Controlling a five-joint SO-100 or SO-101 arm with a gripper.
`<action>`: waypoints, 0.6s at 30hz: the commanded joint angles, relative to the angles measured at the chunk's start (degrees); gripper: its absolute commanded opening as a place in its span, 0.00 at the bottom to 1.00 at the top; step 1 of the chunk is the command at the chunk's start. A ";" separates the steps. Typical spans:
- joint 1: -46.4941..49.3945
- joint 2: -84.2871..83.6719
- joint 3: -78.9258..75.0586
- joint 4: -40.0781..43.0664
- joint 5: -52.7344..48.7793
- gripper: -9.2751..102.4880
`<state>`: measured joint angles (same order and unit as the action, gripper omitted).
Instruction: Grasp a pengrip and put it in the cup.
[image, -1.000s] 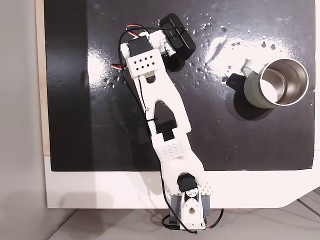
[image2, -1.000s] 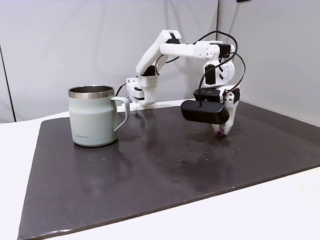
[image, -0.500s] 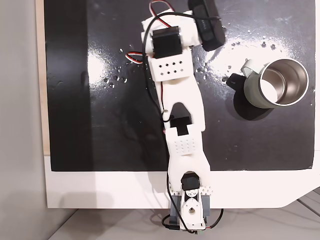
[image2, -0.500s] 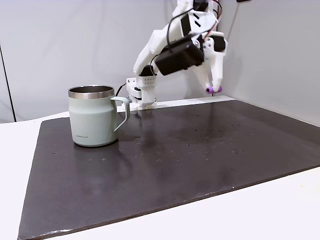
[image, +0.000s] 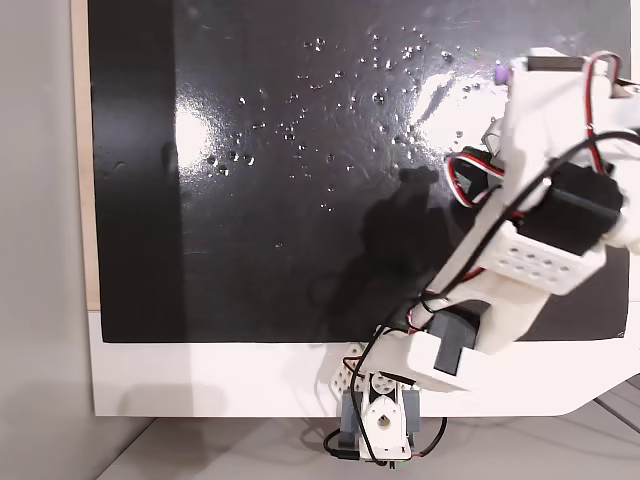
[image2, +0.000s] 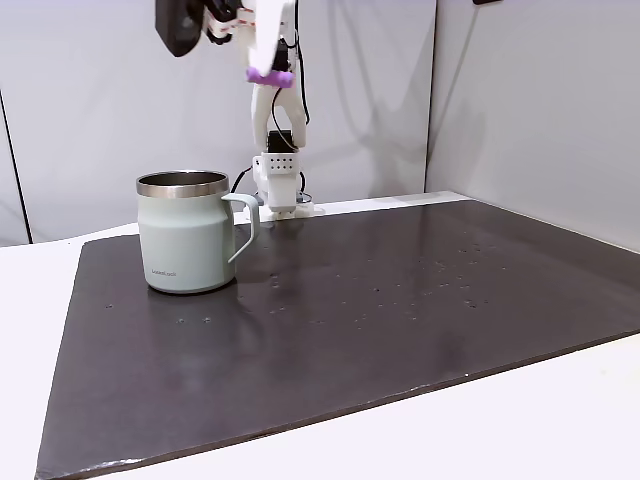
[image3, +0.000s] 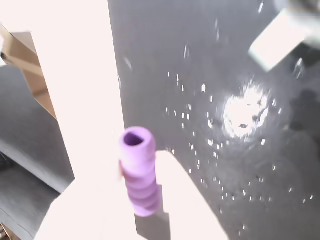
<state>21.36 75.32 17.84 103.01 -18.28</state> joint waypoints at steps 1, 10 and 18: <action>4.66 3.69 0.53 0.18 -3.08 0.08; 11.43 0.70 8.53 0.09 -13.36 0.08; 13.45 1.58 16.52 0.00 -20.92 0.08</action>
<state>34.45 75.41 33.40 103.10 -37.18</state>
